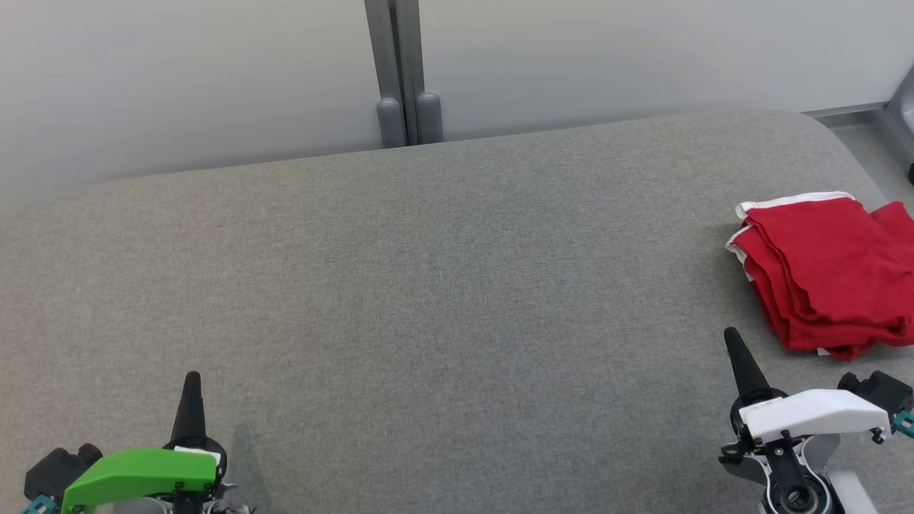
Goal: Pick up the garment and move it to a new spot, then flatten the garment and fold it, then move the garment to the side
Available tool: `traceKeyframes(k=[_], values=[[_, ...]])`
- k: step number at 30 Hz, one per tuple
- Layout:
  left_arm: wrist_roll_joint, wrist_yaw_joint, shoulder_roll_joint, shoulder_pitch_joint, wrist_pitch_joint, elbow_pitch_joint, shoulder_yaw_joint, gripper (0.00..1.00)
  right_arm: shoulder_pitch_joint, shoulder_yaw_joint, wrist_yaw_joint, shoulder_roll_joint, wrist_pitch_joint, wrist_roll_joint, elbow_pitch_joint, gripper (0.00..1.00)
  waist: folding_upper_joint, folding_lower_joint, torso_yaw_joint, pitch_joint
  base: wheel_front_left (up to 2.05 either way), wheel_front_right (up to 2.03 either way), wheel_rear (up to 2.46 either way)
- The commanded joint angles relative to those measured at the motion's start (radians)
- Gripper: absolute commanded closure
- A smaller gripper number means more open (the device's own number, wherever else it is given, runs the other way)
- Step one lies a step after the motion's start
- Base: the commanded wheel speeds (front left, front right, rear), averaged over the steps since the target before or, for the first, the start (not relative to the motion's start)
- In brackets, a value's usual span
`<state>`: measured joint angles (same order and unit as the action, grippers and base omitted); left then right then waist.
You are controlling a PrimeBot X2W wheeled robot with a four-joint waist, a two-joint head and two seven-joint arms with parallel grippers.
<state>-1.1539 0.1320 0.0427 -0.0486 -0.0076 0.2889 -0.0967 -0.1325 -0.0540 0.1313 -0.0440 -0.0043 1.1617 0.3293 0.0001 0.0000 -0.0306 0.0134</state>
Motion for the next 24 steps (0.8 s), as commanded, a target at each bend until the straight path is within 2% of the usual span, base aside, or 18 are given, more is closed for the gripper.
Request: traceKeyframes(k=[1, 24], values=[[-0.027, -0.001, 0.008, -0.025, 0.008, -0.014, -0.006, 1.00, 0.005, -0.005, 0.000, -0.005, 0.007, 0.026, -0.015, 1.00, -0.0001, 0.0000, 0.001, 0.000, 0.00, 0.00, 0.00], [-0.228, -0.002, 0.010, -0.045, 0.061, -0.028, -0.012, 1.00, 0.016, -0.032, -0.001, -0.007, 0.061, 0.224, -0.050, 1.00, -0.0001, 0.0000, 0.013, -0.004, 0.00, 0.00, 0.00]])
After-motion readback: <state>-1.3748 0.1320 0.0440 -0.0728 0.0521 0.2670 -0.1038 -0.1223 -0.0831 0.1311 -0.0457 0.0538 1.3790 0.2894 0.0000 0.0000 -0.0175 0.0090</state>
